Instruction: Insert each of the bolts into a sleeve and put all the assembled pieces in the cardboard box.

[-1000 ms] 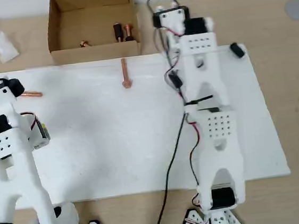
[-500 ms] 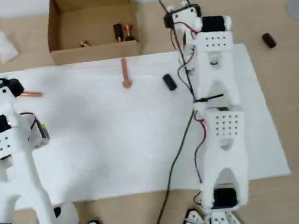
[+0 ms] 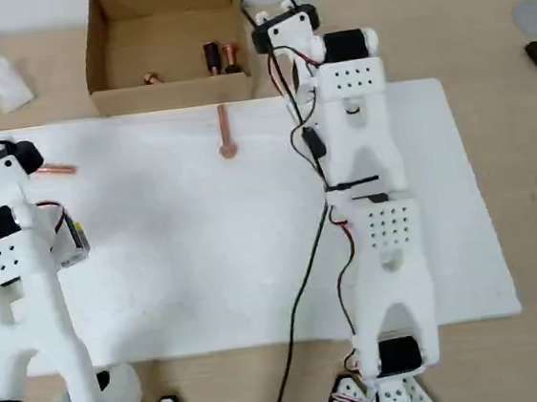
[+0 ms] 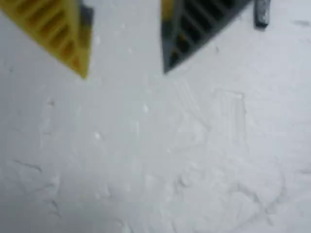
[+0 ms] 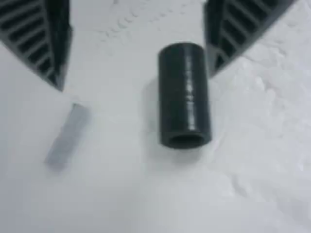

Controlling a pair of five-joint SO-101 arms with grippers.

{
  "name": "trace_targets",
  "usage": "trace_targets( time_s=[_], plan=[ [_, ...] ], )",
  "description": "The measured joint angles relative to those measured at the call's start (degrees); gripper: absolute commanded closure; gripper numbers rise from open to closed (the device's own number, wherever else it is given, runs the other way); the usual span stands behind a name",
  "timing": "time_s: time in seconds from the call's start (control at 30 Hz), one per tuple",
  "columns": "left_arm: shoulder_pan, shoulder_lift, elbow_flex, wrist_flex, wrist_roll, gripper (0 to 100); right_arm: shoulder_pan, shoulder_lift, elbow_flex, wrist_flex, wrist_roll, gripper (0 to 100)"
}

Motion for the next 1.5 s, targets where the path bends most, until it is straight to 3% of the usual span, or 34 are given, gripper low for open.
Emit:
trace_targets(
  time_s=[0.53, 0.93, 1.3, 1.5],
  plan=[
    [0.0, 0.0, 0.0, 0.0, 0.0, 89, -0.2, 9.8, -1.4, -0.2, 0.0, 77.2],
    [0.0, 0.0, 0.0, 0.0, 0.0, 89, 0.7, 11.3, -2.8, -1.1, 1.7, 98.6],
    [0.0, 0.0, 0.0, 0.0, 0.1, 89, 0.7, 11.7, -4.4, -0.3, 1.7, 98.8],
    [-4.3, 0.8, -3.8, -0.8, 9.1, 89, 0.0, 8.8, -4.6, 0.2, 0.1, 98.8]
  ],
)
